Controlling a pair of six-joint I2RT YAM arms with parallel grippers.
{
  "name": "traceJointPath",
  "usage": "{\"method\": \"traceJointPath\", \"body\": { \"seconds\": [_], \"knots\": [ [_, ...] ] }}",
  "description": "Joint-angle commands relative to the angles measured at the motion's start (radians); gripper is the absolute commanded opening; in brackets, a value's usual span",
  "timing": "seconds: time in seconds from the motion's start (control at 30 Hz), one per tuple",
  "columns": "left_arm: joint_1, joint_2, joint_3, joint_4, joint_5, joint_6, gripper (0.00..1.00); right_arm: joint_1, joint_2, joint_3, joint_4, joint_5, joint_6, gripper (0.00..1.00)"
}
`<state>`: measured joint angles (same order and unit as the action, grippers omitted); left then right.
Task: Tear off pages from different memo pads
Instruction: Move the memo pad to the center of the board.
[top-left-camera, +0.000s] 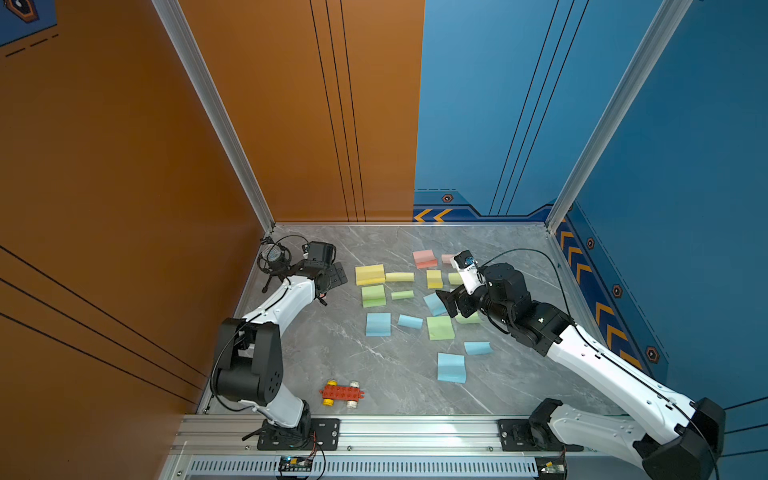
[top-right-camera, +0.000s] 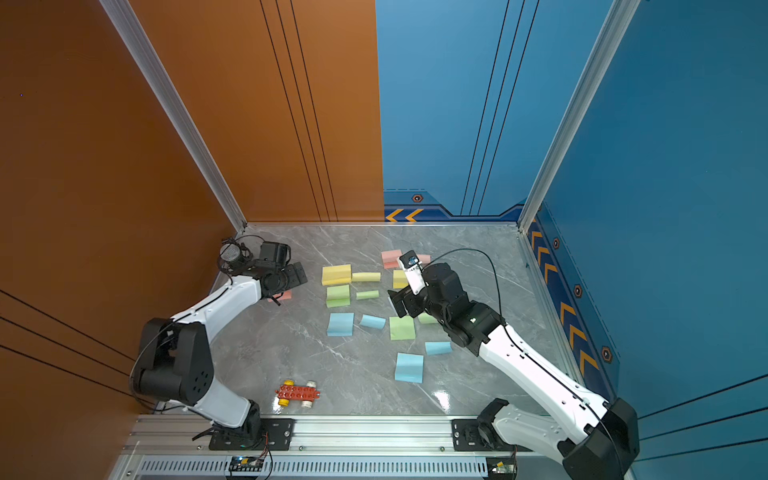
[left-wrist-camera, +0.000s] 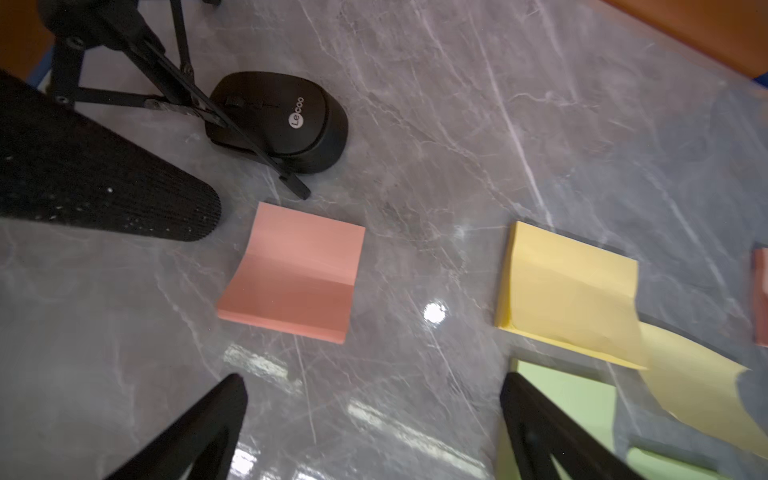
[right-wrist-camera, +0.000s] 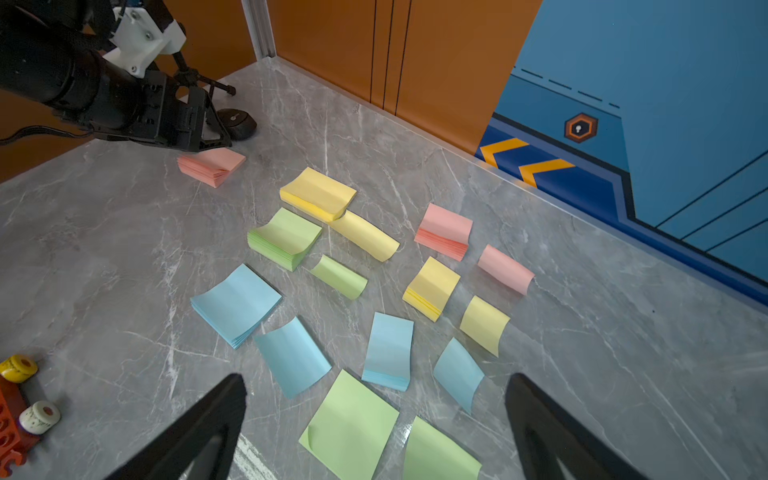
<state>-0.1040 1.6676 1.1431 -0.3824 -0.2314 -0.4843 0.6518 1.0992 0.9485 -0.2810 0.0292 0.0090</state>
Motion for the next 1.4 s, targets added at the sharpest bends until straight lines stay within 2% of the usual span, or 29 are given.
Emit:
{"method": "traceJointPath", "body": {
  "seconds": [0.0,0.1,0.3,0.5,0.57,0.7,0.97,1.23,1.37],
  "knots": [
    [0.031,0.052,0.078,-0.041,0.007,0.093,0.98,-0.001,-0.049,-0.058,0.069,-0.036,0.077,1.0],
    [0.048,0.109,0.108,-0.042,-0.024,0.158,0.98,-0.001,-0.071,-0.109,0.11,-0.089,0.074,1.0],
    [0.147,0.243,0.145,-0.052,0.168,0.19,0.99,0.001,-0.092,-0.16,0.123,-0.137,0.085,1.0],
    [0.189,0.313,0.197,-0.129,0.232,0.142,1.0,0.002,-0.127,-0.192,0.129,-0.143,0.088,1.0],
    [0.192,0.335,0.191,-0.142,0.256,0.116,0.96,0.003,-0.141,-0.198,0.131,-0.143,0.091,1.0],
    [0.178,0.338,0.152,-0.161,0.274,0.081,0.81,0.005,-0.163,-0.204,0.128,-0.144,0.098,1.0],
    [0.103,0.224,-0.035,-0.159,0.309,0.037,0.77,0.005,-0.218,-0.208,0.09,-0.137,0.12,1.0],
    [-0.083,-0.092,-0.362,-0.158,0.219,-0.035,0.78,0.011,-0.277,-0.233,0.058,-0.109,0.171,1.0],
    [-0.179,-0.225,-0.501,-0.159,0.222,-0.082,0.78,0.015,-0.299,-0.239,0.035,-0.104,0.198,1.0]
  ]
}}
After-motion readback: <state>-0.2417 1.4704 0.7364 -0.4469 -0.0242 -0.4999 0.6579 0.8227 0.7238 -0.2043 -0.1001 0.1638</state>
